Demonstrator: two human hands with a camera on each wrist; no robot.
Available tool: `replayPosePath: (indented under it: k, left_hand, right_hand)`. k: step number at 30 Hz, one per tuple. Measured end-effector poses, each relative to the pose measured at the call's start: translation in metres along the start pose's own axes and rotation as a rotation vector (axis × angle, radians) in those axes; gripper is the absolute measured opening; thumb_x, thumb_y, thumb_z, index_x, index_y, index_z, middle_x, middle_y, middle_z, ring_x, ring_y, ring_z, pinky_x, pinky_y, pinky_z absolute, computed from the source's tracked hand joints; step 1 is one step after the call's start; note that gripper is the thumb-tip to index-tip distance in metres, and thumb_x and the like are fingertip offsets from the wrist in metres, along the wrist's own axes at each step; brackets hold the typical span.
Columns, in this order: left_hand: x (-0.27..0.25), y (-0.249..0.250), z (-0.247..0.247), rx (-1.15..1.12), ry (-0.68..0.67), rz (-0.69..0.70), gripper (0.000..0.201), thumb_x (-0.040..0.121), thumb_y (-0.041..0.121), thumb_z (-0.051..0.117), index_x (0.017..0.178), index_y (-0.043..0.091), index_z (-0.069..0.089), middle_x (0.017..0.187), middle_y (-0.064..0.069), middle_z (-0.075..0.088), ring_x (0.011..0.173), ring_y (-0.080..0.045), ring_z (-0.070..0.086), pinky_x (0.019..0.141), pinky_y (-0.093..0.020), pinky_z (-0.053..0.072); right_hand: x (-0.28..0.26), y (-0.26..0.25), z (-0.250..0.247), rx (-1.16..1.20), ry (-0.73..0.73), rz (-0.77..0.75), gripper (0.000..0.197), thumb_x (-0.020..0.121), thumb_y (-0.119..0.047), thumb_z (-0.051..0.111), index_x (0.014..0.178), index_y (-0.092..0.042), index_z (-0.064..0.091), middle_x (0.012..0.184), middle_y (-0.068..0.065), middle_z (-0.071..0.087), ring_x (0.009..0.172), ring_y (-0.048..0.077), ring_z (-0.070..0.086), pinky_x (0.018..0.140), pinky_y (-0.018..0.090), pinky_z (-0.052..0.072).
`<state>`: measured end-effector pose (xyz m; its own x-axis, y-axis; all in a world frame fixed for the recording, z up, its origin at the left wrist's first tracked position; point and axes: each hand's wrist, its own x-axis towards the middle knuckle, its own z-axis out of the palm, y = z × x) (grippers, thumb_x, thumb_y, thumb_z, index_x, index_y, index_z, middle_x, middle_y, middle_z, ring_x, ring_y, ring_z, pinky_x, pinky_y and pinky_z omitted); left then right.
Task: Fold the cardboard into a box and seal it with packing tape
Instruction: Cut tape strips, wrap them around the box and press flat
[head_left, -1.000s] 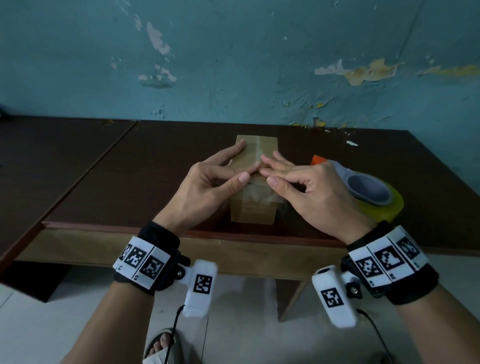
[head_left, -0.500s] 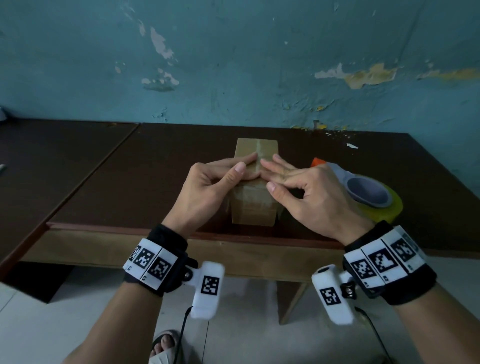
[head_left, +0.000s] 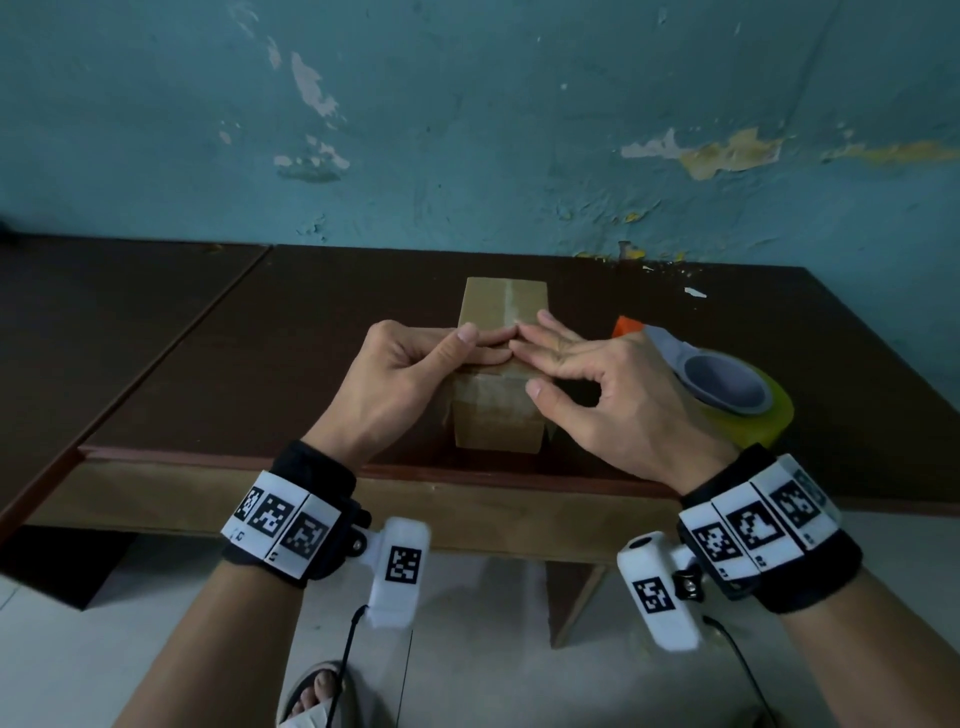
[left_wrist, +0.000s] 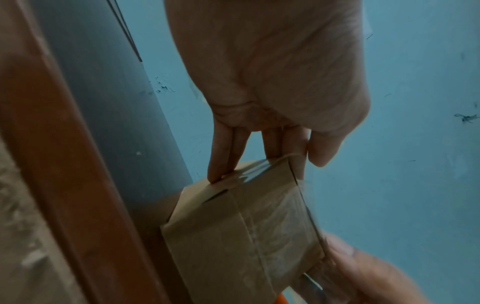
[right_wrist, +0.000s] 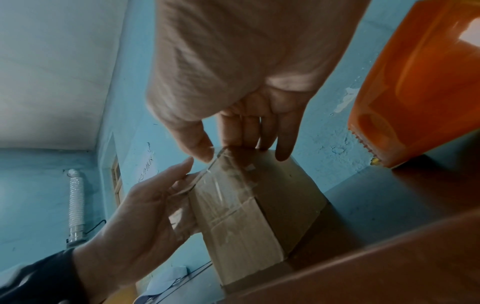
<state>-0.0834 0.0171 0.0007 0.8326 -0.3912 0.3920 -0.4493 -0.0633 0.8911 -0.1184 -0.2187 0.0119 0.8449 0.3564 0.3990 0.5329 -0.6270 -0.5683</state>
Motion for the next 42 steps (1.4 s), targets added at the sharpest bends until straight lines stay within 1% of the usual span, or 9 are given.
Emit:
replayPosePath:
  k: [4,9,16,20,25,29,34,38,42]
  left_hand:
    - [0.000,0.000,-0.001,0.024,-0.012,0.031,0.026,0.102,0.019,0.065,0.112,0.000,0.079,0.127,-0.006,0.076,0.127,-0.013,0.068,0.111,-0.037,0.052]
    - [0.001,-0.001,-0.001,0.059,-0.025,0.059,0.023,0.094,0.012,0.075,0.115,0.002,0.078,0.128,-0.006,0.075,0.127,-0.012,0.068,0.111,-0.035,0.052]
    - [0.002,-0.005,-0.004,0.082,-0.052,0.072,0.032,0.088,0.008,0.080,0.119,0.000,0.076,0.132,-0.006,0.073,0.130,-0.012,0.065,0.113,-0.038,0.051]
    - [0.002,-0.005,-0.007,0.104,-0.072,0.071,0.041,0.082,0.012,0.085,0.120,0.002,0.076,0.135,-0.004,0.072,0.133,-0.012,0.064,0.114,-0.041,0.050]
    - [0.002,-0.006,-0.008,0.104,-0.095,0.070,0.042,0.082,0.009,0.085,0.123,0.003,0.075,0.138,-0.002,0.070,0.135,-0.012,0.062,0.114,-0.042,0.050]
    - [0.002,-0.006,-0.009,0.102,-0.105,0.073,0.043,0.083,0.005,0.083,0.125,0.002,0.074,0.139,-0.003,0.069,0.137,-0.012,0.060,0.116,-0.038,0.048]
    - [0.002,-0.006,-0.011,0.126,-0.141,0.070,0.044,0.085,0.001,0.080,0.129,0.004,0.072,0.143,-0.001,0.067,0.140,-0.010,0.057,0.117,-0.032,0.045]
    - [0.002,-0.007,-0.013,0.127,-0.162,0.065,0.045,0.087,-0.002,0.077,0.132,0.004,0.070,0.146,0.000,0.064,0.142,-0.010,0.055,0.119,-0.035,0.044]
    - [0.001,-0.009,-0.015,0.138,-0.174,0.078,0.037,0.098,0.002,0.066,0.135,0.004,0.068,0.149,-0.001,0.062,0.145,-0.013,0.052,0.122,-0.042,0.041]
  right_hand:
    - [0.000,0.000,0.000,0.019,-0.004,-0.004,0.039,0.098,-0.024,0.067,0.136,-0.014,0.066,0.150,-0.001,0.057,0.149,-0.001,0.037,0.121,0.019,0.033]
    - [0.001,0.002,0.000,0.008,0.006,-0.021,0.038,0.099,-0.024,0.068,0.135,-0.013,0.066,0.149,0.000,0.057,0.148,0.001,0.039,0.121,0.026,0.037]
    - [0.002,0.003,0.000,-0.016,0.007,-0.029,0.048,0.091,-0.015,0.079,0.136,-0.013,0.064,0.148,-0.001,0.057,0.148,0.004,0.040,0.122,0.026,0.036]
    - [0.002,0.004,0.001,-0.016,0.020,-0.026,0.050,0.088,-0.012,0.081,0.135,-0.013,0.065,0.148,-0.001,0.057,0.148,0.005,0.041,0.121,0.027,0.037]
    - [0.002,0.004,0.001,-0.020,0.020,-0.018,0.050,0.088,-0.013,0.081,0.135,-0.014,0.064,0.148,0.000,0.057,0.148,0.005,0.041,0.121,0.027,0.037]
    - [0.001,0.003,0.002,0.003,0.028,-0.014,0.049,0.089,-0.020,0.080,0.135,-0.014,0.065,0.148,0.000,0.057,0.147,0.004,0.041,0.121,0.025,0.038]
    - [0.003,0.003,0.004,-0.007,0.045,-0.026,0.046,0.090,-0.016,0.079,0.133,-0.011,0.066,0.146,0.004,0.058,0.146,0.008,0.043,0.119,0.021,0.037]
    - [0.003,0.004,0.004,0.010,0.041,-0.019,0.047,0.089,-0.019,0.080,0.133,-0.012,0.066,0.146,0.003,0.059,0.146,0.006,0.043,0.119,0.022,0.038]
    - [0.003,0.005,0.004,0.039,0.055,-0.019,0.045,0.090,-0.021,0.079,0.132,-0.010,0.067,0.145,0.004,0.060,0.146,0.006,0.044,0.119,0.026,0.040]
